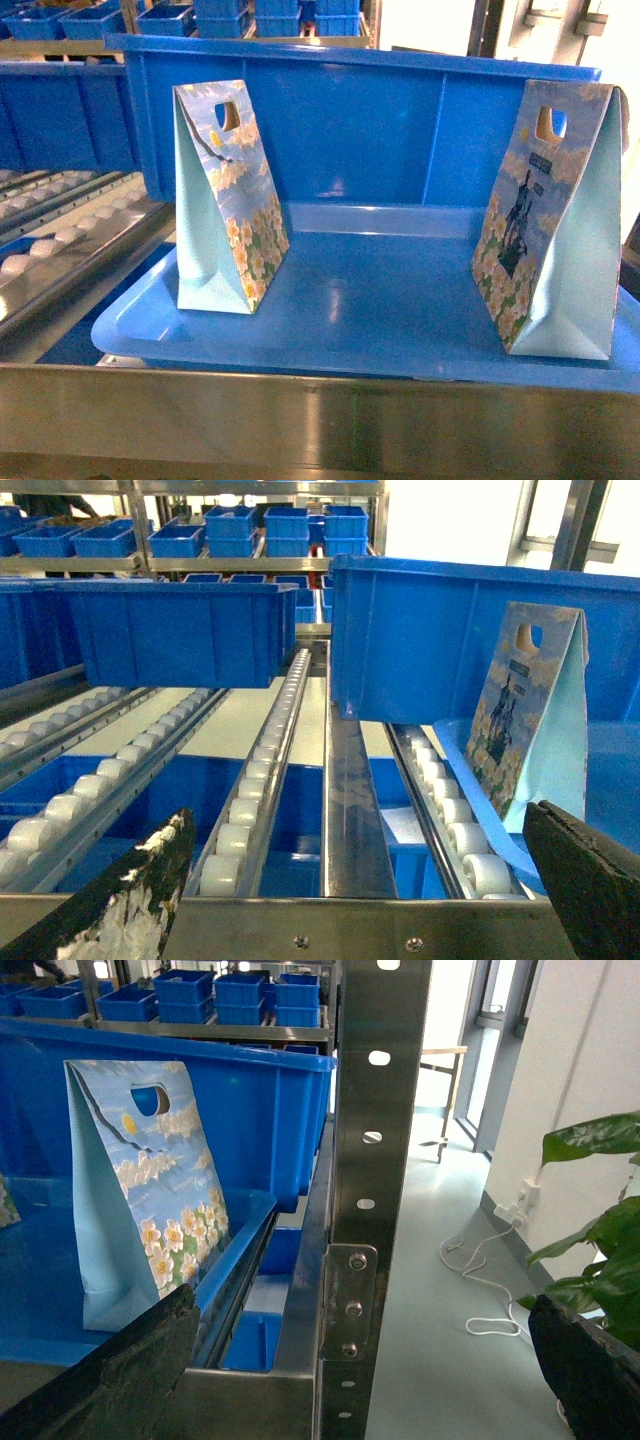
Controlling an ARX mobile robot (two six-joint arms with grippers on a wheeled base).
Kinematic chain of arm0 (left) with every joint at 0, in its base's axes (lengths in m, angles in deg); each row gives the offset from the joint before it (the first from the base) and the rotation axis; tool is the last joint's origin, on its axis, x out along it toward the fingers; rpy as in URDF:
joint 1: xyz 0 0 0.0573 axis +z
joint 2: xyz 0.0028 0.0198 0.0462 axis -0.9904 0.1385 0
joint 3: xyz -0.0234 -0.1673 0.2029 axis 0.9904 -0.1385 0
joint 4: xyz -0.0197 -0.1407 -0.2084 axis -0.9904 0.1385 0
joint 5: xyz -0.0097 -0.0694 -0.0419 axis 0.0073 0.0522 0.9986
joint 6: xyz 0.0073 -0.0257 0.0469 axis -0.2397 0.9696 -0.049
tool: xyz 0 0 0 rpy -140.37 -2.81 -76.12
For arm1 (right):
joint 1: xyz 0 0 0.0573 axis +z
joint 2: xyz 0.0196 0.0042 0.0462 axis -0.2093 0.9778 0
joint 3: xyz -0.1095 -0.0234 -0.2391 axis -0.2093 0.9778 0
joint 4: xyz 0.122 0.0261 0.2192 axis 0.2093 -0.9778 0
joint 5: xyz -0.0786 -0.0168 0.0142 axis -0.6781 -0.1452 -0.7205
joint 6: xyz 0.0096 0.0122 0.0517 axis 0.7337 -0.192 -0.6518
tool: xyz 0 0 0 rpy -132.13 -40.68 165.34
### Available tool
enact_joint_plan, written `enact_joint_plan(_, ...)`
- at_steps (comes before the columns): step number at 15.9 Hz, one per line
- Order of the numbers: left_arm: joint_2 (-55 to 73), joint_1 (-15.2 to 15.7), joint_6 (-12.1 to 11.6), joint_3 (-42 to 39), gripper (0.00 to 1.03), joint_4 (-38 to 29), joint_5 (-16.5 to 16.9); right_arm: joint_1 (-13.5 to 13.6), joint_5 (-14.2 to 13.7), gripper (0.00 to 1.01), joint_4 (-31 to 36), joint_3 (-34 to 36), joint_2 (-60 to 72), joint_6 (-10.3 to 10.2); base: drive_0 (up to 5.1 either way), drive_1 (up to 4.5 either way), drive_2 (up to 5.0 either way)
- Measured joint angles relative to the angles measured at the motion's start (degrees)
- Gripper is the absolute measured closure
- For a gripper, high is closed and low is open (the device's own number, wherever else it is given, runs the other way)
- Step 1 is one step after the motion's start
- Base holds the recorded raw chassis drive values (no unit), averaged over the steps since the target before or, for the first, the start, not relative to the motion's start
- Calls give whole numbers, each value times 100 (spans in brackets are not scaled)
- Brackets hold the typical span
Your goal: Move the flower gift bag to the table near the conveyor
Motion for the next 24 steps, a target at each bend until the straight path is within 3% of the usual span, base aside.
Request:
enact_joint_plan(7,4,-4,2,0,5,-24,-2,0,2,3,0,0,0,0,0,0,0)
enact_joint_plan(8,96,-98,-4,0,5,-310,-17,57,-20,3,101,0,31,4,0,0,0)
enact_joint_plan(9,105,-83,-20,0,5,-264,122,393,-170,3,551,0,271,28,0,0,0)
enact_joint_plan(10,142,151,-42,2,5,-380,341,763,-389,3,1062,0,798,46,0,0,0)
enact_joint_plan(16,822,643,-22,24,5,-1139,804,1292,-739,3,2135,-35,1891,57,0,0,0)
enact_joint_plan(18,1856,778,42,256,5,-2055,1130,1626,-850,3,2927,-308,2865,63,0,0,0)
enact_joint_plan(19,2640,680,72,651,5,-2739,1165,1781,-881,3,3292,-555,3390,81,0,0,0)
enact_joint_plan(21,3775,286,70,1357,5,-3403,1134,1947,-907,3,3628,-796,3960,107,0,0,0)
enact_joint_plan(24,5165,-549,-103,2208,5,-3475,804,2087,-914,3,3845,-1388,4874,133,0,0,0)
